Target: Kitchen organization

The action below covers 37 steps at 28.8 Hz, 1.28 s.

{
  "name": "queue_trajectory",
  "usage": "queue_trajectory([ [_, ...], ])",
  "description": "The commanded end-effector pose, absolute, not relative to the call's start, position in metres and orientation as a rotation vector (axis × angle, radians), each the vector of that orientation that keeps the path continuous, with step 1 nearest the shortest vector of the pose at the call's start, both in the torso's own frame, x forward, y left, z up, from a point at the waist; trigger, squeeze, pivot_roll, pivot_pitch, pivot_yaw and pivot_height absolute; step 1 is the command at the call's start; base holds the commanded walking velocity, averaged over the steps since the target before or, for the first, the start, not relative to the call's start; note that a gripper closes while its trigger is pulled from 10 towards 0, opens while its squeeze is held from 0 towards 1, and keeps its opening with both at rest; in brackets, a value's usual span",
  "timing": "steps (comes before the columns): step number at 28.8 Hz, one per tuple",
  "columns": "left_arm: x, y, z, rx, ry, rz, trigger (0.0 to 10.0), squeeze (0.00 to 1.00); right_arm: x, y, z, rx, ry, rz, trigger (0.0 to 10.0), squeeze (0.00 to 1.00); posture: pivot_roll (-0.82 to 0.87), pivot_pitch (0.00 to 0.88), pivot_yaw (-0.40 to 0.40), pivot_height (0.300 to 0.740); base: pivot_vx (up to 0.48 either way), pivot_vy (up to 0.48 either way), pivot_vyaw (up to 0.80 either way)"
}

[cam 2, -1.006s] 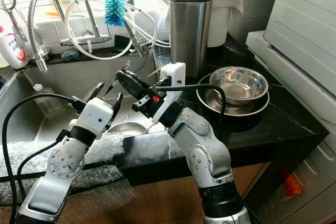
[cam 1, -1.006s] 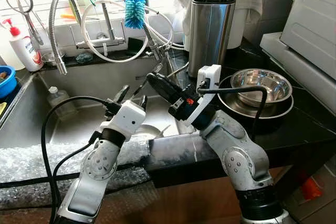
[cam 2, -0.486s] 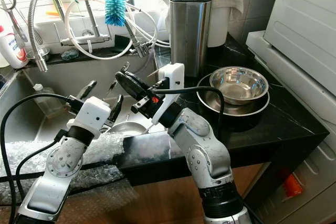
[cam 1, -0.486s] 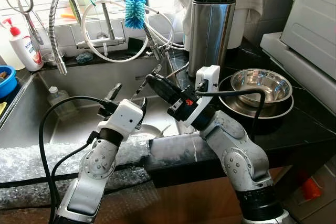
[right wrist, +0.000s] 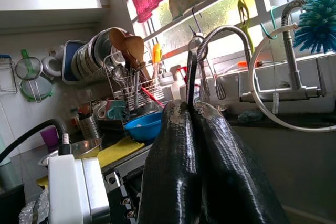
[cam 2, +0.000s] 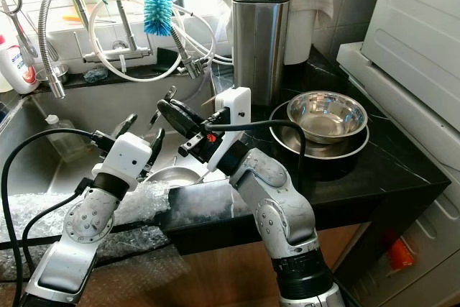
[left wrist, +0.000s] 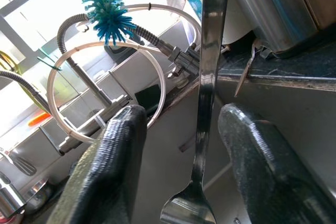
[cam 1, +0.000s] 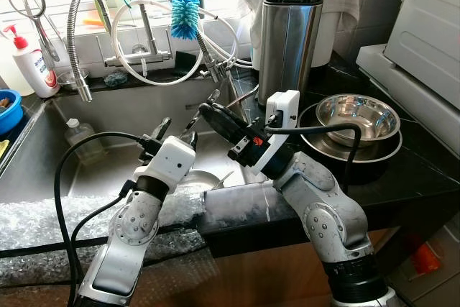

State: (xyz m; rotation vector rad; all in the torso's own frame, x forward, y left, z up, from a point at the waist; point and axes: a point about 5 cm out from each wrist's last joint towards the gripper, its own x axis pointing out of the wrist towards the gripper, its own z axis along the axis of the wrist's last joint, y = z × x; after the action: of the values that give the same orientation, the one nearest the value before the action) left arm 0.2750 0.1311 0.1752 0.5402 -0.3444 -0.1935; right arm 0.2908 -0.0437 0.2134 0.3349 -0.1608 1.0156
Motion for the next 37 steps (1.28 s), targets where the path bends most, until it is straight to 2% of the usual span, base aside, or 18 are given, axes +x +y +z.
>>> queue_trajectory([
  [1,0.2766,0.1320,0.1755,0.538,-0.337,-0.194,0.0,0.00,0.2906,-0.0424,0.2114,0.322,-0.158,1.017,10.0,0.00,-0.02,0.000,0.064,0.740,0.000,0.000,0.00],
  [31,0.2773,0.1315,0.1723,0.528,-0.331,-0.200,0.0,0.00,0.2938,-0.0427,0.2086,0.295,-0.163,0.991,10.0,0.00,-0.02,0.000,0.062,0.740,0.000,0.000,0.00],
  [32,0.2773,0.1314,0.1724,0.528,-0.331,-0.200,0.0,0.00,0.2938,-0.0428,0.2089,0.295,-0.165,0.992,10.0,0.12,-0.02,0.000,0.062,0.740,0.000,0.000,0.00],
  [33,0.2774,0.1314,0.1724,0.527,-0.331,-0.200,0.0,0.00,0.2941,-0.0430,0.2093,0.296,-0.166,0.988,10.0,0.77,-0.02,0.000,0.062,0.740,0.000,0.000,0.00],
  [34,0.2774,0.1314,0.1724,0.527,-0.331,-0.200,0.0,0.00,0.2941,-0.0430,0.2093,0.296,-0.166,0.988,10.0,0.77,-0.02,0.000,0.062,0.740,0.000,0.000,0.00],
  [35,0.2775,0.1315,0.1724,0.526,-0.331,-0.199,0.0,0.00,0.2940,-0.0432,0.2098,0.300,-0.169,0.987,10.0,1.00,-0.02,0.000,0.061,0.740,0.000,0.000,0.00],
  [37,0.2774,0.1314,0.1721,0.523,-0.330,-0.197,0.0,0.00,0.2937,-0.0433,0.2110,0.301,-0.175,0.991,10.0,1.00,-0.02,0.000,0.061,0.740,0.000,0.000,0.00],
])
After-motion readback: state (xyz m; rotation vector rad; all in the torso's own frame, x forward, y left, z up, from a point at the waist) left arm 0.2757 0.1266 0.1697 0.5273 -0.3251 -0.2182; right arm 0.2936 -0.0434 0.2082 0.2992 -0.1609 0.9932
